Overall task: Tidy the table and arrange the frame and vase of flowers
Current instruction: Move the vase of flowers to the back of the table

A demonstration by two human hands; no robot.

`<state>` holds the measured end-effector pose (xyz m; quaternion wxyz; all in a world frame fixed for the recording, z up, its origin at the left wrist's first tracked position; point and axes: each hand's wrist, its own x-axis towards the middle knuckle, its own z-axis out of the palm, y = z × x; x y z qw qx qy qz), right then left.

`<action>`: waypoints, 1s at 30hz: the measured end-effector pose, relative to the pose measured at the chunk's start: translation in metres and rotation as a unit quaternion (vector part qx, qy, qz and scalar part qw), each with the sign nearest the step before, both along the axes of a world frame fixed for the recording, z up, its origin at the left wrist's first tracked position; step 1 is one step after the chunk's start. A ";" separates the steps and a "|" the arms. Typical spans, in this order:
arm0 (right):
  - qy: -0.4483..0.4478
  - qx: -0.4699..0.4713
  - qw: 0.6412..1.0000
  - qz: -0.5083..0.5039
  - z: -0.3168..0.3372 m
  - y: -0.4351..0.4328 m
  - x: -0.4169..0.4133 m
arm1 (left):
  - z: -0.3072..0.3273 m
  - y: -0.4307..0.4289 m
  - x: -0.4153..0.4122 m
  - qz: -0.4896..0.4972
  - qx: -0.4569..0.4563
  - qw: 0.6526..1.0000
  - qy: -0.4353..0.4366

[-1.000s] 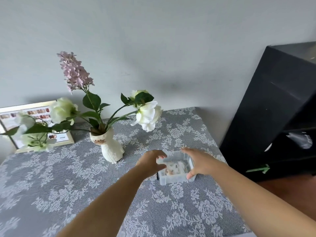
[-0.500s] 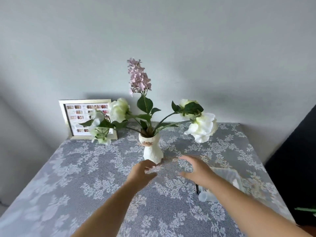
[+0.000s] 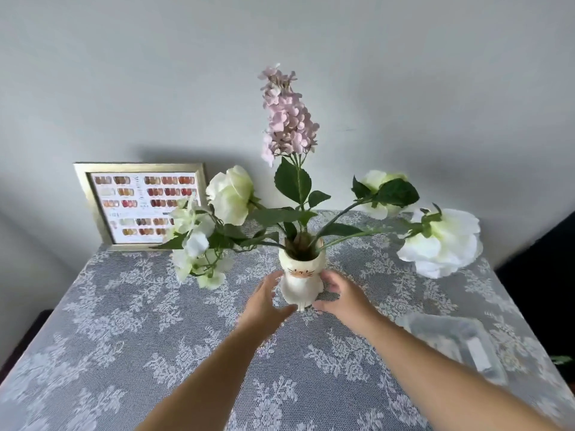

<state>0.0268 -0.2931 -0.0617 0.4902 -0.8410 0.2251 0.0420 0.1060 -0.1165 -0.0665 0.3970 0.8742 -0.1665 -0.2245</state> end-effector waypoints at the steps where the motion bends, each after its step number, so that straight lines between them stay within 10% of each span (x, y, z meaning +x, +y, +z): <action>1: 0.004 0.007 1.000 -0.005 -0.003 0.000 0.002 | -0.003 -0.002 0.002 0.000 -0.014 1.000 0.011; 30: -0.049 0.118 0.990 -0.058 -0.004 -0.026 0.100 | 0.002 -0.037 0.097 0.039 -0.203 0.971 0.122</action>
